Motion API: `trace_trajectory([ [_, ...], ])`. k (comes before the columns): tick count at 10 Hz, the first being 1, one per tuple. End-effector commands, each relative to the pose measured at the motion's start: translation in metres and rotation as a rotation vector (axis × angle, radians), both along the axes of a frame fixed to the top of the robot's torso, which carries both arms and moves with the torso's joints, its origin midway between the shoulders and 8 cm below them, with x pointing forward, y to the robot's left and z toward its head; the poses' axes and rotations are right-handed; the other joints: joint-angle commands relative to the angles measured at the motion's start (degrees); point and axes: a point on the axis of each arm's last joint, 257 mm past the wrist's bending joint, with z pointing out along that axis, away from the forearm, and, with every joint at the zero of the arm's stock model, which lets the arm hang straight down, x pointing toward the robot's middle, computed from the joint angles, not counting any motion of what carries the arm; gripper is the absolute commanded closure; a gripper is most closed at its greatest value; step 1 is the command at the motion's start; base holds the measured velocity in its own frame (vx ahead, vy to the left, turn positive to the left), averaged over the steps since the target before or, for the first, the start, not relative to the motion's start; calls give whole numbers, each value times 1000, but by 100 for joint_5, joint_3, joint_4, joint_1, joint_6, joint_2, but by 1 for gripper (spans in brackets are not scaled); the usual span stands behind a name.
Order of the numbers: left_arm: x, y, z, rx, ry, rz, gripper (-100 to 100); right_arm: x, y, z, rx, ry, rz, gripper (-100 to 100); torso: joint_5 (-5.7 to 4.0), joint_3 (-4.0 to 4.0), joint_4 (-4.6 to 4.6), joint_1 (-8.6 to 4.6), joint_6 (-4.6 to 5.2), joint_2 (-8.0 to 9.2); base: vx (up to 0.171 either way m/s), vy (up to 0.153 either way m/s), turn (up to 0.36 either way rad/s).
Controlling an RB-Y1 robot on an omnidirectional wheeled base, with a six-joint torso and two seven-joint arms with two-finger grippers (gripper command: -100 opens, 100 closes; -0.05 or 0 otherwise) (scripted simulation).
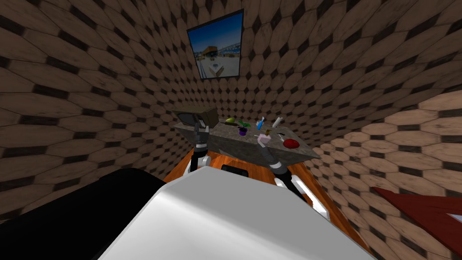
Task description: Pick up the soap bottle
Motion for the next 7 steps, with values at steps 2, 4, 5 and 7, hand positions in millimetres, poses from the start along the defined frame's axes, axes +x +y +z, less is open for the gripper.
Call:
trace_trajectory([
  [2,0,0,0,0,0,0,0,-6,-2,-27,-92,27,36,-100,0,1,0,-1,-1,2,-43,-38,55],
  [4,0,0,0,0,0,0,0,-11,-4,-50,-171,51,67,-100,-1,0,0,-4,-2,0,-33,-49,69],
  [5,0,0,0,0,0,0,0,-17,-8,-72,-234,75,91,-100,-1,-2,-1,-4,0,-4,-20,-55,76],
  [7,0,0,0,0,0,0,0,-24,-15,-95,-314,104,122,-100,-1,-5,-2,-3,0,-8,-19,-43,78],
])
